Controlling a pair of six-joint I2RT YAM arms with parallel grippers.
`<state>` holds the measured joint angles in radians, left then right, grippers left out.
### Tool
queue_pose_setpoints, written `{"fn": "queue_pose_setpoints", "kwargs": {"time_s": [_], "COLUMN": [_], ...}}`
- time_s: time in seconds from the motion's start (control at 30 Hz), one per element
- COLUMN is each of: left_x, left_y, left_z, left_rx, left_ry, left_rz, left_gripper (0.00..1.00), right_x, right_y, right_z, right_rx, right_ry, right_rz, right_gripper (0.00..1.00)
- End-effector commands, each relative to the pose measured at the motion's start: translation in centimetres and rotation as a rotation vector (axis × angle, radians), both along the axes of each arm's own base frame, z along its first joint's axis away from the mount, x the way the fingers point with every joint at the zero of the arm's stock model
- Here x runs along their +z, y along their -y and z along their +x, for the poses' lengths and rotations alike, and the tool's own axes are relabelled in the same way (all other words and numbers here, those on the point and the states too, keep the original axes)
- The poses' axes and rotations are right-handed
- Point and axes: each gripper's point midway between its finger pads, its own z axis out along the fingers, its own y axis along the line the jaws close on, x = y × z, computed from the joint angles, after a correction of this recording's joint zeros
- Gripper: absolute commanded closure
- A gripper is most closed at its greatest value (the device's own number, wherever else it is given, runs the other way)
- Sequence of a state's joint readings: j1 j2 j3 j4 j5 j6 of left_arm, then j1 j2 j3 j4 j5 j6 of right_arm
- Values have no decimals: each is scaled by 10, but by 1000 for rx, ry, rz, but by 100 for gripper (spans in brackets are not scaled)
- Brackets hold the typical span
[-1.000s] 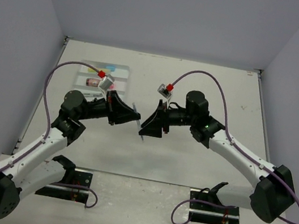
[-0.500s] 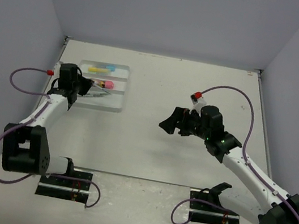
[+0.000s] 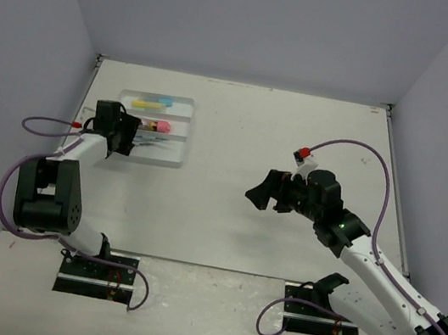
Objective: Sort the stationery into containers
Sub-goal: Place the pen in the storage box, then reset both arms
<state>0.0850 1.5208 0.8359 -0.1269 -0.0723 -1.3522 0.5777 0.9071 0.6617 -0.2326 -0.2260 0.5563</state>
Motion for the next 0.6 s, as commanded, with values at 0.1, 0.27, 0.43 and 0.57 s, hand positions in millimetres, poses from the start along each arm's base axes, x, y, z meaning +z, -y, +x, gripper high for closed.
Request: {"fn": "queue_pose_setpoints", "kwargs": {"time_s": [0.1, 0.27, 0.43, 0.57], "left_x": [54, 142, 200, 206], "left_y": [-2, -6, 14, -3], "left_z": [-15, -35, -84, -126], "left_rx": [-34, -189, -518, -560], "left_ry": [110, 271, 447, 407], "left_rz": [41, 281, 611, 843], "left_gripper": [6, 0, 0, 0], "right_x": [16, 44, 86, 112], "right_y": [9, 47, 93, 129], "right_z": [8, 7, 2, -6], "right_rx": [-38, -176, -341, -480], "right_ry": [49, 139, 270, 354], "right_rz": [-52, -126, -176, -183], "right_gripper": [1, 1, 1, 1]}}
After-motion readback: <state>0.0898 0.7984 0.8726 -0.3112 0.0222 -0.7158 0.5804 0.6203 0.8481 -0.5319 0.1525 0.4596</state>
